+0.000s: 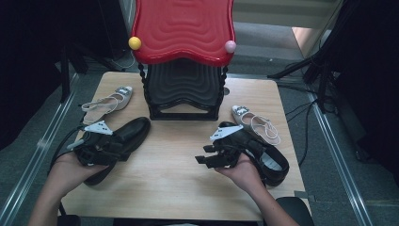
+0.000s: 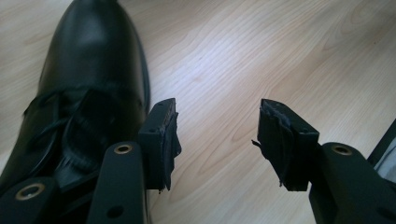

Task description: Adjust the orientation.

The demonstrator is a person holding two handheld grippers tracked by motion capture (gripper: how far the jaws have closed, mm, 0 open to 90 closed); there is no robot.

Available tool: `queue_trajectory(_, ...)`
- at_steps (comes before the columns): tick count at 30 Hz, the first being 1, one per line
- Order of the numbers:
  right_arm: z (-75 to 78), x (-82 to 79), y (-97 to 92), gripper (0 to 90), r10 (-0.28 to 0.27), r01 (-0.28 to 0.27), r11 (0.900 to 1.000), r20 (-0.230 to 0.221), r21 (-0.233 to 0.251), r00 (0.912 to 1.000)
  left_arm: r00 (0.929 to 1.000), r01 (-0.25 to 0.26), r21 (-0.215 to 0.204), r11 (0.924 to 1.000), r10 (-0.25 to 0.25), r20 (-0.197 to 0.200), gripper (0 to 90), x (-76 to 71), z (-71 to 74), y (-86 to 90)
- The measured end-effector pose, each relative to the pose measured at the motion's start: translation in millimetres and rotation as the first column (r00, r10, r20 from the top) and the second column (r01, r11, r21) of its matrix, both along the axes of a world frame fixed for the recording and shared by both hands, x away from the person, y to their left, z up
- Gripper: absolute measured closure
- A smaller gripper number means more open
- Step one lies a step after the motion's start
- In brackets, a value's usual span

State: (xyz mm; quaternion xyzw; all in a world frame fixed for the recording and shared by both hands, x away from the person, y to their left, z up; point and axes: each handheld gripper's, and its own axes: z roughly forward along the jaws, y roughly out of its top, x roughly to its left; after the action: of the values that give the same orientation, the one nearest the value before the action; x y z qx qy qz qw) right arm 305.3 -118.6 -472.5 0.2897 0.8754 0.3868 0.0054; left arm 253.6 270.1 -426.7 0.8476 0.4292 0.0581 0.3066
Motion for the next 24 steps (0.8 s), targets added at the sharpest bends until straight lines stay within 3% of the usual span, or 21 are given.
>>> queue_trajectory(6, 0.2, 2.0, 4.0, 47.9, 0.013, -0.013, 0.9999, -0.007, 0.002, 0.9999, 0.9979, -0.063, 0.001, 0.998, 0.064, -0.012, 48.6, -5.0, 1.0, 19.6)
queue_trajectory(15, -2.3, 4.7, 9.5, 47.8, 0.024, -0.025, 0.9993, -0.005, -0.027, 0.9997, 0.9923, -0.112, 0.043, 0.9928, 0.114, -0.049, 50.1, -8.7, -1.7, 35.8)
queue_trajectory(19, -2.2, 5.2, 10.0, 48.1, 0.024, -0.024, 0.9993, -0.003, -0.029, 0.9997, 0.986, -0.149, 0.073, 0.9861, 0.154, -0.064, 52.6, -5.4, -8.4, 38.1)
queue_trajectory(24, -3.3, 4.9, 10.7, 48.2, 0.025, -0.025, 0.9986, 0.004, -0.046, 0.9997, 0.9837, -0.142, 0.083, 0.9864, 0.15, -0.099, 55.7, 1.9, -20.4, 33.8)
